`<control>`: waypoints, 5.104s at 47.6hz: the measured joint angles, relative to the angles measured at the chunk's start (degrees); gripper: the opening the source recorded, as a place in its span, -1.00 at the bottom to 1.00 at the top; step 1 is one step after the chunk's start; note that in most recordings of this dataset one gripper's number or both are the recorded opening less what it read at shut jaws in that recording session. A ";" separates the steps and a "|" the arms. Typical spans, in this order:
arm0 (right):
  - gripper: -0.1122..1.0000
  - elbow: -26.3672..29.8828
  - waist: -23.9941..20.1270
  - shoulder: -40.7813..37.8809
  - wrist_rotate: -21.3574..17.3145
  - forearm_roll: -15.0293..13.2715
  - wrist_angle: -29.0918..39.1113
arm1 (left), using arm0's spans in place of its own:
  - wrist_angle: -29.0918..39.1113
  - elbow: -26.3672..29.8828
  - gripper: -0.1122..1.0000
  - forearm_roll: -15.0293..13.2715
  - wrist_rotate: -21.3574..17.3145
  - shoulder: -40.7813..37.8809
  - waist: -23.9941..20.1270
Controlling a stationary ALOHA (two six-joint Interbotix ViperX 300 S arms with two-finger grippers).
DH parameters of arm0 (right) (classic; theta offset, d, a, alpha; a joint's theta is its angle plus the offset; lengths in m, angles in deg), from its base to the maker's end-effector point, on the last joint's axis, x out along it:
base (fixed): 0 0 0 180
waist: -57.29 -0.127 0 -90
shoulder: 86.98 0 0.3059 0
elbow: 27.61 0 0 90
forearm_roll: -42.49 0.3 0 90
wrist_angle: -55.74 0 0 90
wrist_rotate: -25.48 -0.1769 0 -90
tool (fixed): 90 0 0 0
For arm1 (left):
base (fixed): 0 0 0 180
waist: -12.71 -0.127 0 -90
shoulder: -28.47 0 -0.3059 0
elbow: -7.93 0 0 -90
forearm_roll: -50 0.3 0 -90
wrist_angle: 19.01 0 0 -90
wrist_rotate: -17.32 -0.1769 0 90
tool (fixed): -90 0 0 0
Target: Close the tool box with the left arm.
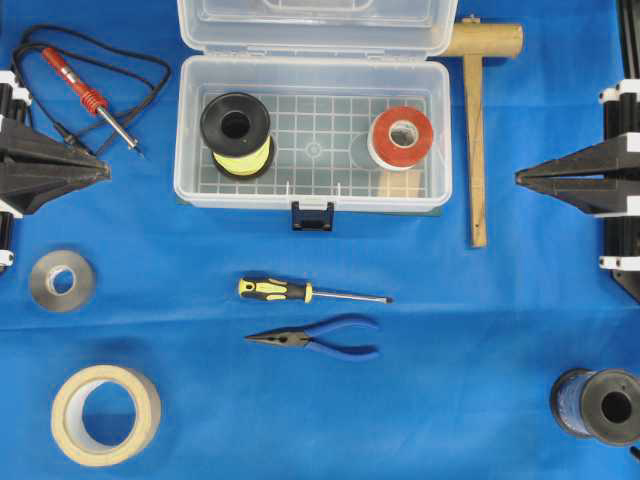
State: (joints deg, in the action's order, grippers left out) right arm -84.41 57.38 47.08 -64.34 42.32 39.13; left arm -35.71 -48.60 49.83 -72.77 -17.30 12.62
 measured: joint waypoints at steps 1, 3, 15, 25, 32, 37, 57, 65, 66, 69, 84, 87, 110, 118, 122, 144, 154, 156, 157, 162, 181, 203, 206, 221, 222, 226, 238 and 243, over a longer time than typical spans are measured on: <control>-0.79 0.00 0.00 -0.09 -0.09 0.00 0.00 | 0.00 0.00 -0.80 -0.09 0.00 0.00 0.00; -0.79 0.18 0.00 -0.09 -0.09 0.00 0.09 | 0.09 -0.09 -0.80 -1.05 -0.09 0.00 -0.09; -0.79 2.72 0.53 -0.26 0.00 0.00 4.39 | 2.37 2.99 -0.80 -2.11 -0.26 -2.81 -3.43; -0.79 2.81 1.05 -0.44 0.00 0.00 5.36 | 12.22 9.40 -0.80 -2.20 -0.53 -5.36 -11.16; -0.79 2.81 1.41 -0.70 0.00 0.00 6.15 | 18.19 14.41 -0.79 -2.11 -1.23 -6.94 -17.05; -0.79 2.81 1.67 -1.05 -0.09 0.00 6.77 | 20.65 17.23 -0.73 -1.85 -3.16 -8.88 -20.04; -0.79 2.81 2.11 -2.11 0.00 0.00 8.70 | 27.86 33.31 0.81 -1.67 -12.74 -28.83 -31.29; -0.79 2.81 2.11 -2.81 0.00 0.00 9.32 | 33.49 41.66 0.81 -0.97 -13.80 -38.06 -34.37; -0.79 2.81 2.11 -2.90 0.00 0.00 9.40 | 34.37 42.71 0.81 -0.88 -13.97 -39.02 -34.72; -0.79 2.90 2.11 -3.25 0.00 0.00 9.40 | 36.47 45.62 0.81 -0.88 -15.38 -41.92 -35.60; -0.79 2.81 2.11 -4.83 0.00 0.00 9.49 | 41.84 53.96 0.82 -1.05 -21.18 -52.73 -37.97; -0.79 2.81 2.11 -5.01 0.00 0.00 9.49 | 42.01 54.49 0.82 -1.05 -21.18 -54.32 -38.58; -0.79 2.64 2.11 -5.71 0.09 -0.09 9.40 | 42.98 54.67 0.82 -1.14 -20.65 -58.62 -39.55; -0.79 2.64 2.20 -5.80 0.09 -0.44 9.40 | 45.88 55.20 0.82 -1.14 -20.65 -58.54 -38.67; -0.79 2.55 2.20 -5.80 0.09 -0.53 9.40 | 47.81 55.81 0.82 -1.05 -20.48 -58.27 -37.97; -0.79 2.55 2.29 -5.89 0.26 -0.53 9.93 | 53.70 54.93 0.82 -0.97 -19.07 -50.27 -28.83; -0.79 2.46 2.29 -5.89 0.26 -0.62 9.93 | 56.43 52.56 0.82 -1.49 -18.90 -46.32 -21.71; -0.79 2.46 2.29 -5.89 0.26 -0.62 9.93 | 56.69 51.68 0.82 -1.58 -18.81 -45.62 -20.13; -0.79 2.55 2.29 -5.89 0.26 -0.53 9.93 | 56.78 51.06 0.82 -1.67 -18.72 -45.26 -19.07; -0.79 2.46 2.29 -5.89 0.26 -0.70 9.93 | 57.13 48.78 0.82 -2.37 -18.54 -44.12 -15.56; -0.79 2.55 2.29 -5.89 0.26 -0.70 9.93 | 55.37 40.78 0.81 -2.90 -18.28 -39.11 -6.94; -0.79 2.46 2.29 -5.89 0.26 -0.70 10.11 | 50.36 35.77 0.79 -2.99 -18.28 -33.31 -0.62; -0.79 2.46 2.20 -5.89 0.26 -0.70 10.11 | 49.39 34.63 0.79 -3.08 -18.28 -31.90 -0.53; -0.79 2.46 2.29 -5.01 0.18 -0.70 10.90 | 39.02 25.49 0.80 -5.54 -18.11 -19.42 -0.53; -0.79 2.55 2.29 -5.01 0.18 -0.70 10.90 | 38.14 24.70 0.79 -5.63 -18.11 -18.46 -0.53; -0.79 2.46 2.29 -4.92 0.18 -0.70 10.90 | 34.37 20.48 0.79 -6.15 -18.11 -13.80 -0.53; -0.79 2.46 2.29 -4.83 0.09 -0.70 10.90 | 25.05 8.44 0.79 -8.53 -18.11 -1.76 -0.53; -0.79 2.46 2.29 -4.75 0.09 -0.70 10.90 | 21.62 3.78 0.79 -9.76 -18.11 2.02 -0.53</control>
State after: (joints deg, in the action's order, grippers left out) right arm -81.95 59.66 42.33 -64.25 41.61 50.03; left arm -14.09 -44.82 40.07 -90.87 -15.28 12.09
